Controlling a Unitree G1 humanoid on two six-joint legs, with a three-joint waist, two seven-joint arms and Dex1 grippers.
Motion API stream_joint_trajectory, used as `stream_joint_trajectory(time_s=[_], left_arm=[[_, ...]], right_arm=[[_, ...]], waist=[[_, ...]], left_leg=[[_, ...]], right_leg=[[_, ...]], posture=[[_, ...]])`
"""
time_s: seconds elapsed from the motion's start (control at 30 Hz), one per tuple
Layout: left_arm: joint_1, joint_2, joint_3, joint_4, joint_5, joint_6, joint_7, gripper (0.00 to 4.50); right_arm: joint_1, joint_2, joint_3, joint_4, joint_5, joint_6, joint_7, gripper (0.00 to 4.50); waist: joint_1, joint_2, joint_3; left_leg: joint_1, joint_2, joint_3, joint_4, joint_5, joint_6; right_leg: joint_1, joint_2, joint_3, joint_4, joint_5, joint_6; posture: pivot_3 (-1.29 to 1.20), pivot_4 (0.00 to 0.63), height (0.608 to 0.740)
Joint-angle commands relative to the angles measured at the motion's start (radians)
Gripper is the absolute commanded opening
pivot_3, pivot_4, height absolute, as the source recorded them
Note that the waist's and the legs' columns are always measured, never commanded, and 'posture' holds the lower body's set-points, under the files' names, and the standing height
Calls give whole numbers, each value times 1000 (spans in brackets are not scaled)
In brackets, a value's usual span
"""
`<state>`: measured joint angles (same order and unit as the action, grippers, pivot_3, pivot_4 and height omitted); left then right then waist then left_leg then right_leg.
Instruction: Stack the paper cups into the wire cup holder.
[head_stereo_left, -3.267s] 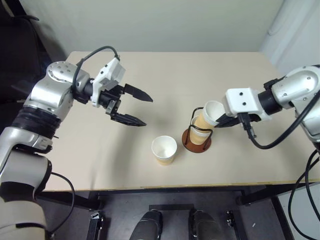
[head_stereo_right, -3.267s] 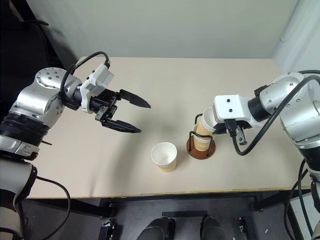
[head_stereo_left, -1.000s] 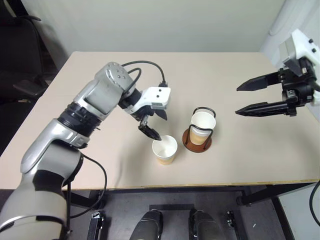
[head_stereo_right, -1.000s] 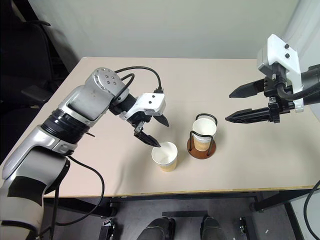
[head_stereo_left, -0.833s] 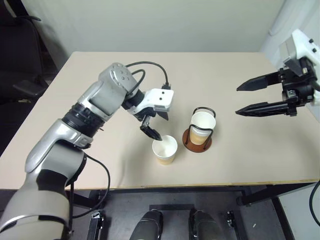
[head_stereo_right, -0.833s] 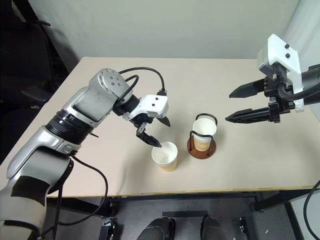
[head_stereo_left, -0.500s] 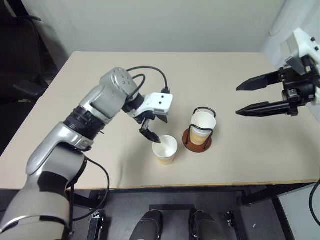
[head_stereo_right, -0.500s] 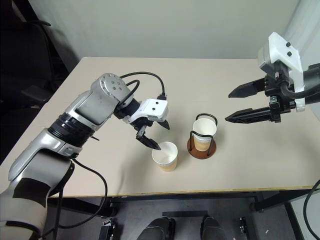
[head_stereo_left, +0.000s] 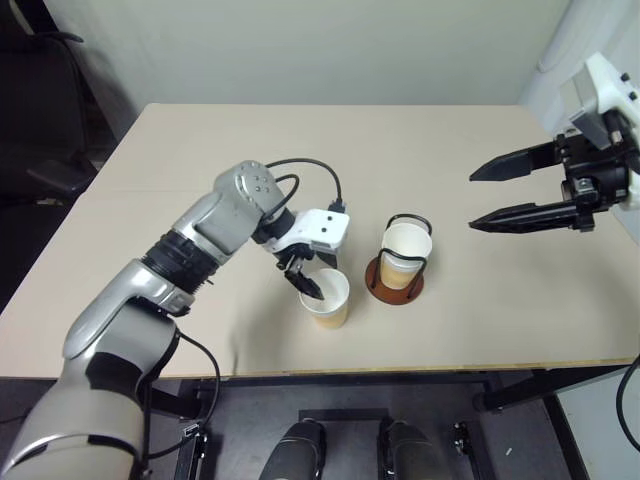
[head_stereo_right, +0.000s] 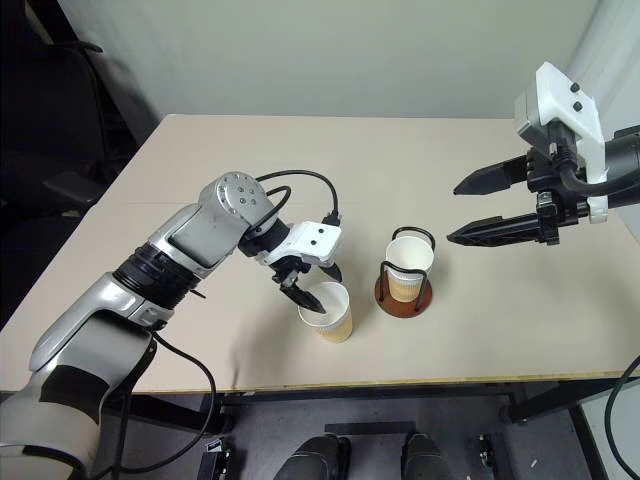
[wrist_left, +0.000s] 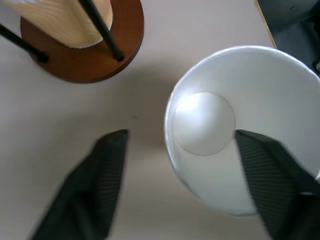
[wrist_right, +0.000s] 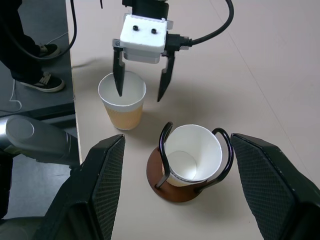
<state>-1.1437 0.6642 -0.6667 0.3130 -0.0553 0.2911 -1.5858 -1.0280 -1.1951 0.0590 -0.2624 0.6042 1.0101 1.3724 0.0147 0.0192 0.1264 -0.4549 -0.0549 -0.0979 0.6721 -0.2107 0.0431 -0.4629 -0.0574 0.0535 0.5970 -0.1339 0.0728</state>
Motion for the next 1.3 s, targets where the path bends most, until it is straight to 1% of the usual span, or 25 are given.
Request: stream_joint_trajectory(time_s=[0.03, 0.07, 0.1, 0.2, 0.23, 0.33, 0.53, 0.6, 0.73, 0.8, 0.87, 0.93, 1.2, 1.3], left_arm=[[-18, 9, 17, 7, -44, -71, -29, 2142], [-26, 16, 10, 18, -63, -86, -29, 1725], [-37, 28, 0, 29, -100, -103, -29, 1392], [-80, 60, -27, 84, -151, -179, -29, 284], [-101, 69, -40, 107, -162, -195, -29, 54], [-152, 93, -72, 172, -186, -247, -29, 54], [-218, 134, -111, 261, -228, -295, -29, 54], [-251, 124, -106, 315, -225, -308, -29, 54], [-311, 78, -86, 411, -225, -314, -29, 54], [-354, 34, -64, 460, -237, -306, -29, 54], [-395, -5, -52, 492, -254, -291, -29, 54], [-415, -21, -52, 508, -259, -293, -29, 54], [-522, -129, 1, 638, -238, -317, -29, 54], [-559, -164, 14, 673, -227, -333, -29, 54]], right_arm=[[-12, -12, -32, -9, 8, -7, -11, 3409], [-12, -13, -31, -7, 8, -9, -11, 3409], [-12, -12, -30, -5, 7, -11, -12, 3409], [-16, -9, -25, 2, 1, -24, -12, 3409], [-18, -7, -23, 6, -3, -31, -11, 3409], [-24, -2, -10, 23, -22, -62, -10, 3409], [-28, 9, 6, 45, -45, -106, -1, 3409], [-28, 13, 11, 48, -50, -120, 5, 3409], [-35, 21, 21, 64, -58, -133, 10, 3409], [-39, 27, 25, 85, -68, -147, 13, 3409], [-35, 29, 27, 102, -78, -160, 20, 3409], [-32, 27, 27, 110, -80, -161, 27, 3409], [-6, -24, 36, 185, -149, -238, 98, 3409], [19, -59, 37, 206, -180, -270, 128, 3409]], waist=[[0, 0, 0], [0, 0, 0], [0, 0, 0], [0, 0, 0], [0, 0, 0], [1, 0, 0], [0, 0, 0], [0, 0, 0], [3, 0, 0], [5, 0, 0], [9, 0, 0], [10, 0, 0], [9, 0, 0], [11, 0, 0]], left_leg=[[0, 0, 0, 0, 0, 0], [0, 0, 0, 0, 0, 0], [0, 0, 0, 1, 0, 0], [0, 0, 0, 1, 0, 0], [0, 0, 0, 1, 0, 0], [0, 0, 0, 2, 0, 0], [-1, -1, 0, 2, -1, 2], [-1, 0, -1, 2, -1, 2], [-2, -1, 0, 2, -2, 2], [-3, -1, -1, 2, -2, 3], [-4, -1, 0, 3, -3, 4], [-6, -2, 0, 3, -3, 4], [-6, 0, 2, 4, -7, 6], [-7, 0, 3, 5, -8, 6]], right_leg=[[0, 0, 0, 0, 0, 0], [0, 0, 0, 0, 0, 0], [0, 0, 0, 0, 0, 0], [0, 0, 0, 1, 0, 0], [0, 0, 0, 1, 0, 0], [0, 0, 0, 1, 1, 0], [0, 0, 0, 0, 1, 0], [0, 0, 0, 0, 1, 0], [0, 0, -1, -2, 1, 0], [0, -1, 0, -4, 1, 1], [0, -1, -1, -4, 1, 1], [-1, -1, -1, -5, 1, 1], [-2, -2, 1, -5, 0, 5], [-1, -2, 1, -5, -1, 5]], posture=[[0, 150, 740], [0, 150, 740], [0, 150, 740], [0, 150, 740], [0, 150, 740], [0, 150, 740], [0, 150, 740], [0, 150, 740], [0, 150, 740], [0, 150, 740], [0, 150, 740], [0, 150, 740], [0, 150, 740], [0, 150, 740]])
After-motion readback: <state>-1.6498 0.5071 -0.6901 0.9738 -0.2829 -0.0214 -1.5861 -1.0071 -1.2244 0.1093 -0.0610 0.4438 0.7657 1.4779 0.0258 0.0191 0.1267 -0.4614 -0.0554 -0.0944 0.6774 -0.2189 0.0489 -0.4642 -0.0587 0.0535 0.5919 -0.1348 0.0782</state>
